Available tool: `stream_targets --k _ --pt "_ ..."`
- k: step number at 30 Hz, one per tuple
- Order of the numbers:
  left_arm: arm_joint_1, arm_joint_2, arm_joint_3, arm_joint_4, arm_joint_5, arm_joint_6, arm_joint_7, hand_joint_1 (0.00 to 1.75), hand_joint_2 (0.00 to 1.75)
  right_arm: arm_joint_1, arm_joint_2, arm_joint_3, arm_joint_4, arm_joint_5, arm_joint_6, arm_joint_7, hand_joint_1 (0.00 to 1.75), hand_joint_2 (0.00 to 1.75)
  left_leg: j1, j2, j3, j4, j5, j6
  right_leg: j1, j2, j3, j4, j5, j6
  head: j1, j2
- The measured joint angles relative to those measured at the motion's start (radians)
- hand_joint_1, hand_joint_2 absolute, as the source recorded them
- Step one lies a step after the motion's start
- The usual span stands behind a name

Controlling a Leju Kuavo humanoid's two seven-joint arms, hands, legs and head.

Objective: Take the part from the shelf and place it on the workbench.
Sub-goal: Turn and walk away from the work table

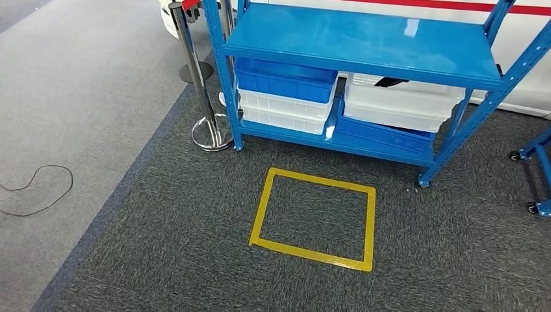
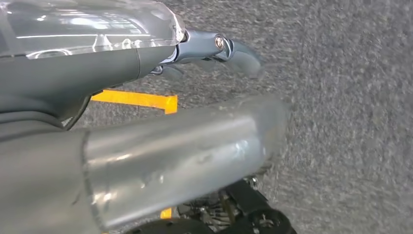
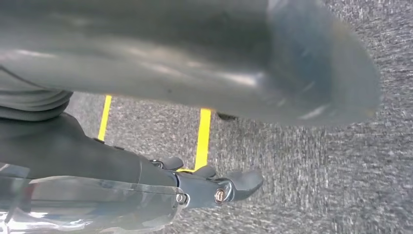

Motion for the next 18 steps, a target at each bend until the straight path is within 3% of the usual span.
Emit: stream_targets --k 1,2,4,5,6,8,9,10,11,13,14,15,17,18 --pt "0.002 0.0 0.002 0.0 -0.001 0.0 0.001 0.0 0.0 -0.001 0.0 -0.001 0.0 0.0 0.001 0.0 0.0 0.0 0.003 -0.003 0.013 -0.011 -0.007 0.006 0.0 0.0 -0.002 0.015 0.012 0.007 -0.001 0.0" --pt "0.003 0.0 0.003 0.0 -0.002 0.0 0.002 0.0 0.0 -0.002 0.0 -0.001 0.0 0.0 0.002 0.0 0.0 0.44 0.005 -0.006 0.032 -0.026 -0.013 0.012 -0.001 0.003 -0.016 0.053 0.035 0.013 0.0 0.0" --pt "0.003 -0.001 0.006 0.0 -0.003 0.0 0.004 0.0 0.0 -0.003 0.0 -0.002 0.0 0.0 0.005 -0.003 0.0 0.44 0.011 -0.012 0.077 -0.055 -0.026 0.022 -0.002 0.015 -0.095 0.175 0.071 0.021 0.003 0.0" --pt "0.002 -0.001 0.008 0.0 -0.004 0.0 0.005 0.0 0.0 -0.002 0.0 -0.002 0.0 0.0 0.008 -0.007 0.0 0.44 0.011 -0.013 0.097 -0.065 -0.036 0.025 -0.002 0.021 -0.143 0.233 0.066 0.022 0.005 0.0" --pt "0.002 -0.002 0.01 0.0 -0.004 -0.001 0.006 0.0 0.0 -0.001 0.0 -0.003 0.0 -0.001 0.013 -0.01 0.0 0.0 0.011 -0.013 0.119 -0.072 -0.048 0.026 -0.002 0.023 -0.189 0.272 0.038 0.024 0.006 0.0" --pt "0.004 -0.003 0.012 0.0 -0.006 -0.001 0.008 0.0 0.0 0.005 0.0 -0.007 0.0 -0.008 0.027 -0.016 0.0 0.0 0.011 -0.012 0.167 -0.081 -0.079 0.024 -0.002 0.024 -0.259 0.288 -0.042 0.026 0.007 0.0" --pt "0.006 -0.003 0.013 0.0 -0.008 -0.001 0.009 0.0 0.0 0.007 0.0 -0.012 0.0 -0.012 0.033 -0.019 0.0 0.0 0.012 -0.011 0.194 -0.084 -0.098 0.022 -0.002 0.023 -0.28 0.266 -0.067 0.025 0.008 0.0" --pt "0.008 -0.004 0.014 0.0 -0.011 -0.001 0.01 0.0 0.0 0.01 0.0 -0.017 0.0 -0.016 0.037 -0.022 0.0 0.0 0.012 -0.008 0.22 -0.086 -0.117 0.019 -0.001 0.02 -0.293 0.229 -0.064 0.023 0.009 0.0" --pt "0.009 -0.004 0.015 0.0 -0.015 0.0 0.012 0.0 0.0 0.013 0.0 -0.022 0.0 -0.018 0.037 -0.025 0.0 0.0 0.011 -0.002 0.245 -0.087 -0.138 0.016 0.001 0.01 -0.301 0.178 -0.015 0.018 0.011 0.0" --pt "0.012 -0.004 0.018 0.001 -0.022 0.002 0.014 0.0 0.0 0.016 0.0 -0.026 0.0 -0.014 0.031 -0.028 0.0 0.0 0.006 0.006 0.291 -0.081 -0.184 0.005 0.007 -0.016 -0.305 0.092 0.145 0.004 0.014 0.0" --pt "0.01 -0.004 0.02 0.001 -0.024 0.004 0.016 0.0 0.0 0.015 0.0 -0.026 0.0 -0.009 0.029 -0.03 0.0 0.0 0.004 0.01 0.31 -0.079 -0.203 -0.003 0.01 -0.024 -0.305 0.075 0.203 -0.005 0.013 0.0" --pt "0.006 -0.004 0.021 0.001 -0.026 0.006 0.018 0.0 0.0 0.011 0.001 -0.026 0.0 -0.005 0.027 -0.032 0.0 0.0 0.002 0.013 0.321 -0.07 -0.21 -0.01 0.012 -0.023 -0.302 0.075 0.224 -0.013 0.011 0.0" --pt "-0.008 -0.005 0.022 0.0 -0.031 0.009 0.021 0.0 0.0 0.003 0.002 -0.026 0.0 0.003 0.029 -0.038 0.0 0.0 0.003 0.015 0.291 0.002 -0.179 -0.023 0.012 -0.013 -0.291 0.078 0.204 -0.027 0.007 0.0" --pt "-0.013 -0.006 0.022 0.0 -0.033 0.01 0.021 0.0 0.0 0.001 0.003 -0.026 0.0 0.005 0.029 -0.041 0.0 0.44 0.005 0.011 0.25 0.07 -0.155 -0.028 0.011 -0.01 -0.281 0.07 0.197 -0.033 0.007 0.0"
